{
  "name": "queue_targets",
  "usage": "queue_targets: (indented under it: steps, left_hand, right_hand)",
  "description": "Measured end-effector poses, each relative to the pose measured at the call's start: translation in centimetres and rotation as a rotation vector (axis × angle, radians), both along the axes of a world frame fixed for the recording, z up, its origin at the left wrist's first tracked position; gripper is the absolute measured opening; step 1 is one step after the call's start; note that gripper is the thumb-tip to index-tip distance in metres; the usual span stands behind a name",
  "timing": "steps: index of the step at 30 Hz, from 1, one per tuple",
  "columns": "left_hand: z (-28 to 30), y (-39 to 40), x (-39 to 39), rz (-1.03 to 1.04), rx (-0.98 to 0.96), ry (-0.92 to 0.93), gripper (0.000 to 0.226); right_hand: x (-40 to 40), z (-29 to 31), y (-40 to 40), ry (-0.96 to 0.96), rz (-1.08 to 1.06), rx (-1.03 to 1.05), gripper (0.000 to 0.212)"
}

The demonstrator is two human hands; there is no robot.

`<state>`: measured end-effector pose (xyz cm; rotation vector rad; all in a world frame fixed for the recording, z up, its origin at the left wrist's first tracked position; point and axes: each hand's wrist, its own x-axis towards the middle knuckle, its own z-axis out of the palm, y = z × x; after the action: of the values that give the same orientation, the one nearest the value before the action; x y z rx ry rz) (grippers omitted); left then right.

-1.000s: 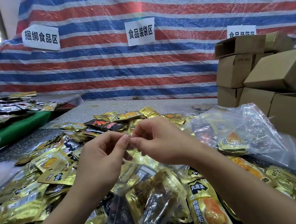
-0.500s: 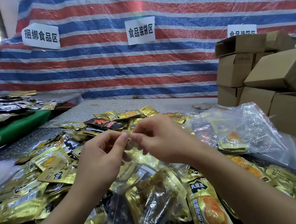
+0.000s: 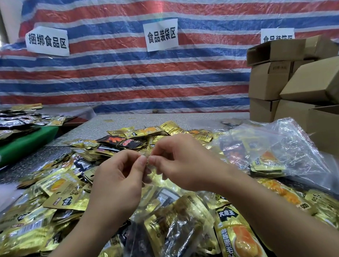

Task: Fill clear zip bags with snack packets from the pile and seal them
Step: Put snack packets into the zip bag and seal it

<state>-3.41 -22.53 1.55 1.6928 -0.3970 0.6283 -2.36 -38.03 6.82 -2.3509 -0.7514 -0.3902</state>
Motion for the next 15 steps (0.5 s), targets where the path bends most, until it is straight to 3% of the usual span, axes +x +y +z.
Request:
queue_targets:
  steps: [6,15]
  left_hand:
    - [0.19,0.09,-0.33,0.01,-0.014,-0.049,0.027]
    - [0.0,-0.1,-0.6,0.138,0.122,-0.171,0.02]
  right_hand:
    - [0.07,-0.11,0.04,0.042,0.005,0.041,0.018]
    - [0.14,-0.01,0.17,0.122,0.005,0.101,0.012]
